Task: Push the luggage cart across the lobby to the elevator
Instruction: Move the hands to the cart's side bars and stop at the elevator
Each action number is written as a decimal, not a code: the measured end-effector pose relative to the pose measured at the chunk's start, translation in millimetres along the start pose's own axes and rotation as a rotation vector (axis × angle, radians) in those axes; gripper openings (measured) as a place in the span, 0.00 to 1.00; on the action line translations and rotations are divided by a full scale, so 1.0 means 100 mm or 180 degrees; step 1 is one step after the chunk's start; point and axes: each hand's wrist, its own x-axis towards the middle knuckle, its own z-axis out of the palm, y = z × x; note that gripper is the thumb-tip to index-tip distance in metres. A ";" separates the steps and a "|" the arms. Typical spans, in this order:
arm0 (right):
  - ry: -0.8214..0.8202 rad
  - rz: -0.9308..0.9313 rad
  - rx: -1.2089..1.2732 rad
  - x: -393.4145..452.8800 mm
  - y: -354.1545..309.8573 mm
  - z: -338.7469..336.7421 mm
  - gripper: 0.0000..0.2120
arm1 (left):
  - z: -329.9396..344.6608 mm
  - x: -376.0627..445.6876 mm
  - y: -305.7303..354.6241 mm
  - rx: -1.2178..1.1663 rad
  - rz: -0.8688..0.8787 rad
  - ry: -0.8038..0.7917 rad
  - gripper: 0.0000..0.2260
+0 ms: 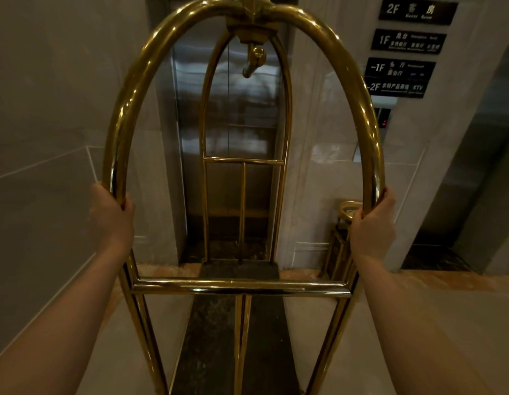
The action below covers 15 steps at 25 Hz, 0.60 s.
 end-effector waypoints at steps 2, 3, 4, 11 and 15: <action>-0.0017 0.0032 0.0003 0.01 0.01 0.01 0.25 | 0.01 -0.01 0.03 0.0041 -0.0018 0.0049 0.13; -0.0022 0.0047 0.0000 0.02 0.01 0.02 0.26 | 0.01 -0.01 0.03 0.0076 -0.0014 0.0058 0.13; -0.0037 0.0052 -0.0009 0.01 0.00 0.02 0.26 | 0.02 -0.01 0.02 0.0098 0.0001 0.0067 0.13; -0.0075 0.0027 0.0028 -0.01 -0.03 -0.04 0.23 | -0.03 -0.02 0.05 0.0129 0.0032 0.0010 0.14; -0.0204 0.0059 -0.0038 -0.03 -0.09 -0.11 0.24 | -0.08 -0.03 0.10 0.0080 0.0006 -0.0100 0.14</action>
